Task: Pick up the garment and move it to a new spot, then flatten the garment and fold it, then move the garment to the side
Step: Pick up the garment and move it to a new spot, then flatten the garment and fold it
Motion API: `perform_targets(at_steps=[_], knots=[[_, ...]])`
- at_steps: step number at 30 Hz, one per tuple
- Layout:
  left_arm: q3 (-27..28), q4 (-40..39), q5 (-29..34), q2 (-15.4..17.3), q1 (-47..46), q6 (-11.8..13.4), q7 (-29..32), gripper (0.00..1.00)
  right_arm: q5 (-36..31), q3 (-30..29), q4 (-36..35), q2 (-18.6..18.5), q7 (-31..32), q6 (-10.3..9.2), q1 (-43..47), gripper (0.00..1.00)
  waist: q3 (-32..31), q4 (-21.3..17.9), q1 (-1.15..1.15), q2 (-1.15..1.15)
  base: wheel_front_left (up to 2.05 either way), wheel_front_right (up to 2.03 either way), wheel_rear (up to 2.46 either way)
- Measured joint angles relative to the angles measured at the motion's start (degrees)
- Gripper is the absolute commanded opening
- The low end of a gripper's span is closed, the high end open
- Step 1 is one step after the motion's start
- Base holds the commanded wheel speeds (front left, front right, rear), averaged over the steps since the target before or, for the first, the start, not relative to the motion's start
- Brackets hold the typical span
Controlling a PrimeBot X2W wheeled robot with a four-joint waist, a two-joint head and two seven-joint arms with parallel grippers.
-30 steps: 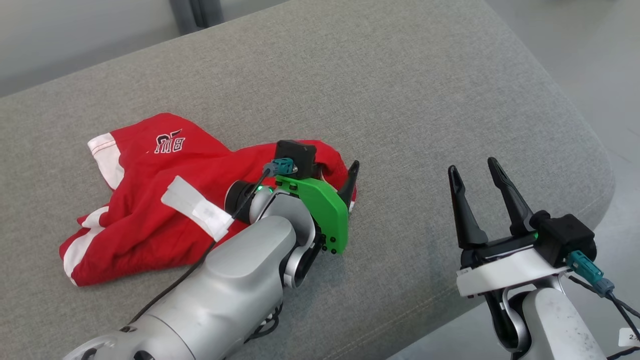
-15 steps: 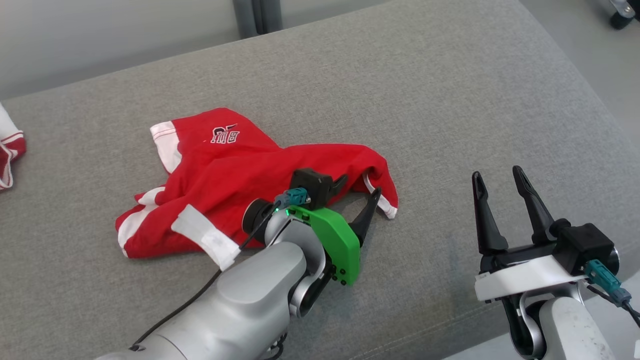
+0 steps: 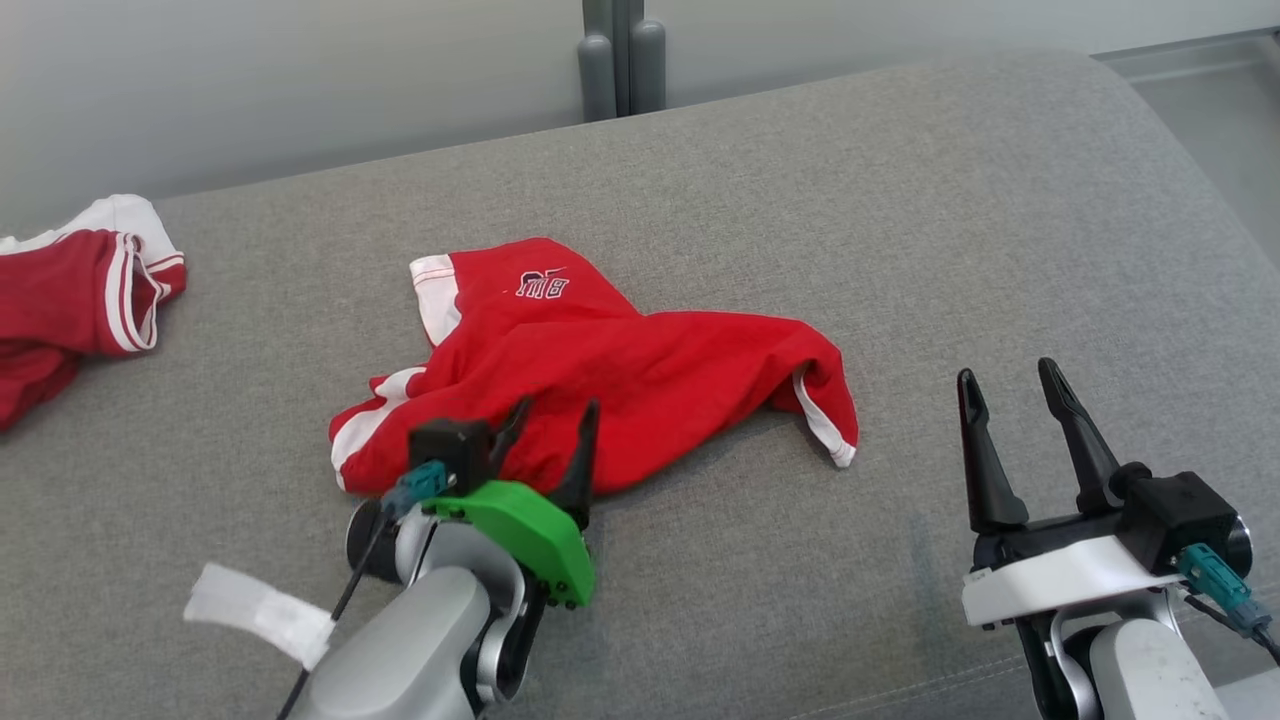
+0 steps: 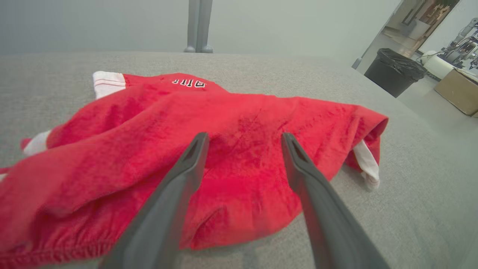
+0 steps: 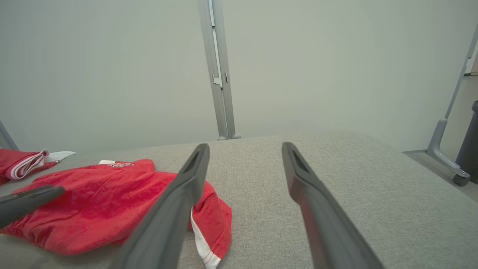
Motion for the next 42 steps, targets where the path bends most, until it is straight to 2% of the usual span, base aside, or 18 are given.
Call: perform_targets(at_steps=[6,10,19,25,32,36,42], knots=[[6.57,-4.08,4.2,1.21,8.99,0.54,0.0,1.0,-0.26,-0.1,0.03,0.0,0.0,0.0,0.46,1.0,-0.99,0.39,0.0,0.0,0.0,0.0,0.0],[7.81,-4.11,5.01,1.38,12.2,0.52,0.0,1.0,-0.54,-0.16,0.03,0.0,0.0,0.0,0.69,1.0,-1.18,0.46,0.0,0.0,0.0,0.0,0.0],[10.65,1.27,5.99,-0.36,13.49,-0.52,0.0,1.0,-1.04,0.59,0.08,0.0,0.0,0.0,1.05,1.0,-1.29,-0.31,0.0,0.0,0.0,0.0,0.0],[12.88,6.83,6.27,-3.08,11.81,-1.08,0.0,1.0,-1.36,1.31,0.07,0.0,0.0,0.0,0.98,1.0,-0.84,-1.54,0.0,0.0,0.0,0.0,0.0],[15.51,13.66,3.68,-5.41,8.27,-3.74,-0.13,1.0,-1.66,1.8,0.1,0.0,0.0,0.0,0.42,1.0,-0.1,-3.34,0.0,0.0,0.0,0.0,0.0],[17.83,12.94,4.8,-6.02,7.42,-6.49,-0.1,1.0,-1.75,1.6,0.1,0.0,0.0,0.0,0.42,1.0,0.34,-4.4,0.0,0.0,0.0,0.0,0.0],[22.18,8.32,8.4,-6.64,7.71,-7.56,-0.1,1.0,-1.79,1.34,-0.1,-0.01,0.0,0.0,0.46,1.0,0.63,-4.92,0.0,0.0,0.0,0.0,0.0]])
